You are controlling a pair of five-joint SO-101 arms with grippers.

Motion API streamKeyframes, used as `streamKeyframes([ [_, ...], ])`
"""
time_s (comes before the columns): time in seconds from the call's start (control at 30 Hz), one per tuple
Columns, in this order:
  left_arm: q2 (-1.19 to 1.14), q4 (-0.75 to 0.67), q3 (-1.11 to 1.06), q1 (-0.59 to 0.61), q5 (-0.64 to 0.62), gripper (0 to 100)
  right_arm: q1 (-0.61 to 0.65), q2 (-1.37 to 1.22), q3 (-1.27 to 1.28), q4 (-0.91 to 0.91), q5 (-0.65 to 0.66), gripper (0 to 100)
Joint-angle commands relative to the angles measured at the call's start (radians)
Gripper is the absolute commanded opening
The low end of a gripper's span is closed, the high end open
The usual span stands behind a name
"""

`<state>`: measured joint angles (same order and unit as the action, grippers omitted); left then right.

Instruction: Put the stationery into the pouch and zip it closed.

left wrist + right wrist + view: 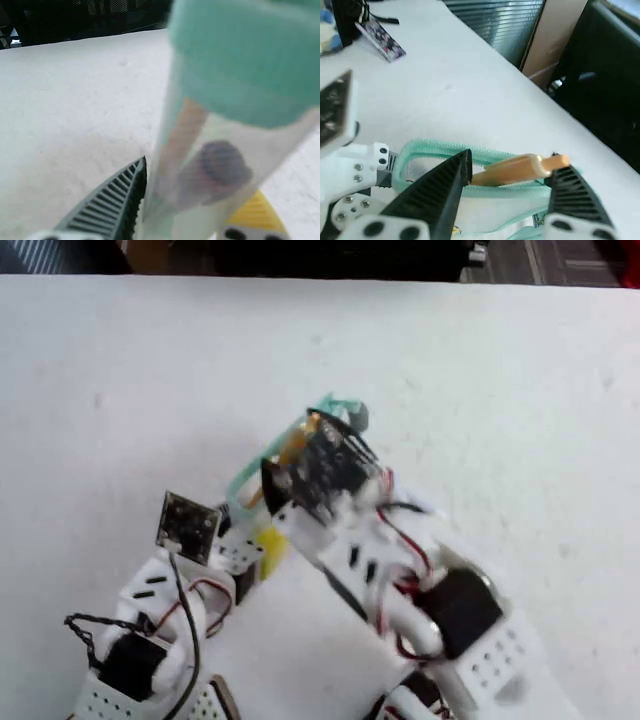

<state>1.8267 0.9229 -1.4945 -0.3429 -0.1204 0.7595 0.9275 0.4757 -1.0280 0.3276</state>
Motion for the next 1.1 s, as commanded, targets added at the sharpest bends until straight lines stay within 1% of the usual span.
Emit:
streamKeyframes([
  [0.0, 0.001, -0.017, 0.006, -0.008, 0.008, 23, -0.005, -0.015, -0.058, -0.059, 0.005, 22.6],
  [0.17, 0.001, -0.015, 0.006, -0.008, 0.008, 23, 0.108, 0.031, -0.106, -0.061, 0.011, 22.6],
  [0.33, 0.001, -0.015, 0.008, -0.012, 0.008, 22, 0.116, -0.007, -0.077, -0.062, 0.006, 21.9],
  [0.4, 0.001, -0.015, 0.009, -0.012, 0.008, 22, 0.113, -0.018, -0.075, -0.061, 0.005, 16.2],
  [0.5, 0.001, -0.015, 0.009, -0.01, 0.008, 22, 0.105, -0.018, -0.087, -0.042, 0.005, 1.9],
  [0.53, 0.001, -0.015, 0.009, -0.01, 0.008, 22, 0.104, -0.012, -0.094, -0.036, 0.005, 1.2],
  [0.63, 0.001, -0.015, 0.009, -0.01, 0.008, 22, 0.102, 0.025, -0.12, -0.033, 0.011, 8.9],
  [0.73, 0.001, -0.015, 0.008, -0.01, 0.008, 22, 0.048, 0.096, -0.16, -0.031, 0.005, 13.2],
  [0.83, 0.001, -0.015, 0.006, -0.01, 0.008, 21, -0.03, 0.134, -0.173, -0.033, 0.005, 13.4],
  [1.07, 0.001, -0.015, 0.008, -0.01, 0.008, 21, -0.242, 0.136, -0.12, -0.081, 0.005, 13.4],
])
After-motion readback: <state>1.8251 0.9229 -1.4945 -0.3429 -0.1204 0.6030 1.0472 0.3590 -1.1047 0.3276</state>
